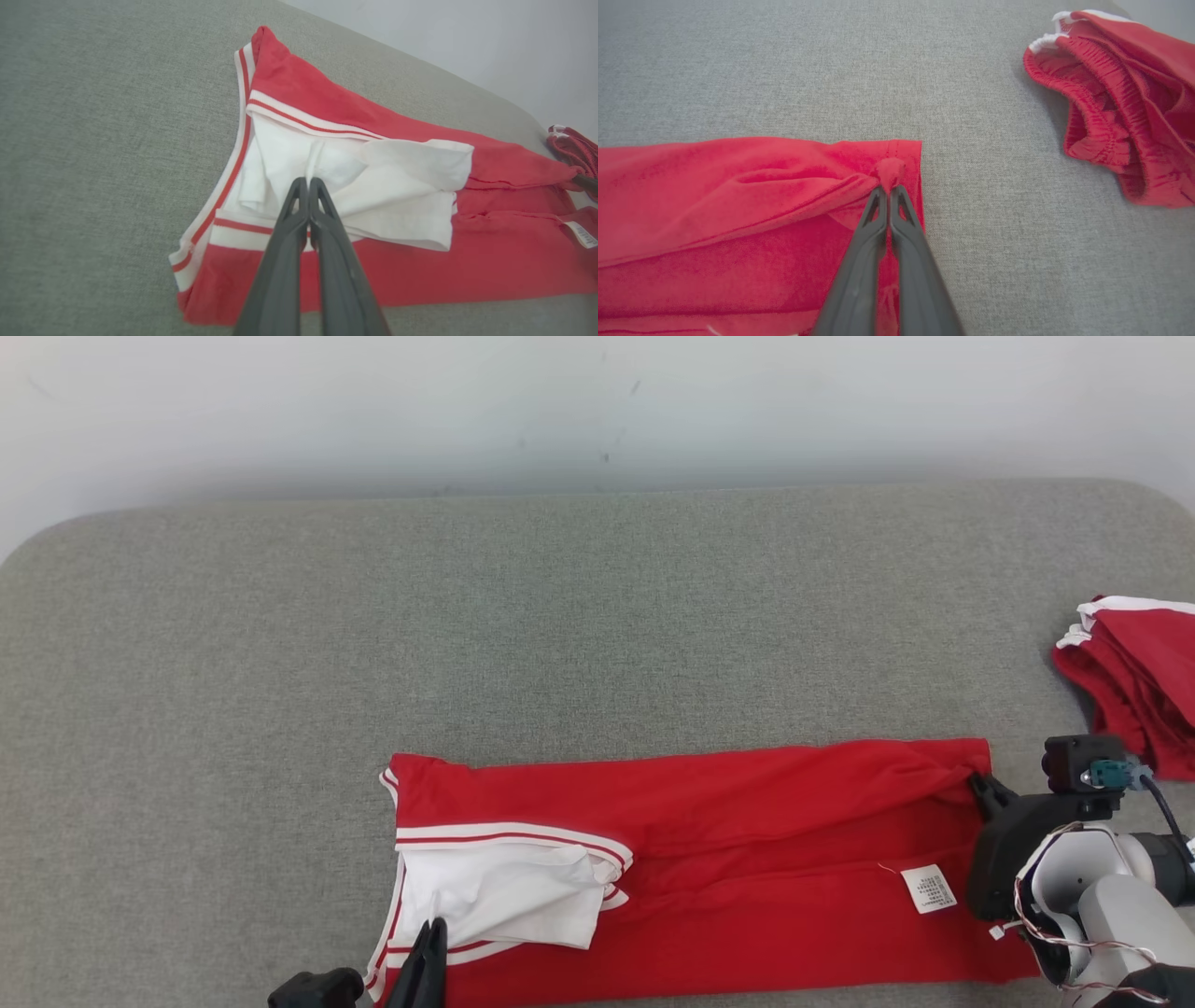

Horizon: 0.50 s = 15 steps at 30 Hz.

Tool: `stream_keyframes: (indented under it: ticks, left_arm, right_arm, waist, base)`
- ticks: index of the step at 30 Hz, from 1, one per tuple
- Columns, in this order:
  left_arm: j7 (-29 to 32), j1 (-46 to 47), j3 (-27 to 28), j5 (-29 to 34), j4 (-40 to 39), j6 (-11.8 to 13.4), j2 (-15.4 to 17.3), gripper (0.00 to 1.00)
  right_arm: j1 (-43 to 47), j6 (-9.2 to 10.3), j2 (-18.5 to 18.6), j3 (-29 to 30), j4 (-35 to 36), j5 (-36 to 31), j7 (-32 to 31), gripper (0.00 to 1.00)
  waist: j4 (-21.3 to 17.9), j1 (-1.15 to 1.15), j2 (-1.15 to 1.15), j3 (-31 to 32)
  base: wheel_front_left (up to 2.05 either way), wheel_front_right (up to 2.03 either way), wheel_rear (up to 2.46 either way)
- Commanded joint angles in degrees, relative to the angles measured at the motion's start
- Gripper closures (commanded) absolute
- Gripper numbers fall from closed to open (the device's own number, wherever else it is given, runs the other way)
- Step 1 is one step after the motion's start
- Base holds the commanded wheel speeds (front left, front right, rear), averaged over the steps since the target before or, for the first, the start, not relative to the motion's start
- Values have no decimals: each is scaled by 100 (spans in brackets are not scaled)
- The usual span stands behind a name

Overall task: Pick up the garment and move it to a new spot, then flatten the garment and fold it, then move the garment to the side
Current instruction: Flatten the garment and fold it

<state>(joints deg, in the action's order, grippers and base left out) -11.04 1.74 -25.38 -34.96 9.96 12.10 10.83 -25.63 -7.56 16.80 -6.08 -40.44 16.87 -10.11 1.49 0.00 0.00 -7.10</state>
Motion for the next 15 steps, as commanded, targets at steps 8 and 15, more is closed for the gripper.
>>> stream_keyframes:
  ticks: [8, 15]
  left_arm:
    - [-139, -71, 0, 112, 257, 37, 58, 0]
    - [-392, -55, 344, 394, 97, -5, 206, 0]
  right_arm:
    - [297, 15, 54, -109, 133, -6, -245, 0]
    - [681, 15, 181, -3, 612, 296, -605, 0]
  waist:
    - [-11, 0, 0, 143]
    - [21, 0, 0, 325]
  base:
    - [0, 0, 0]
    - [0, 0, 0]
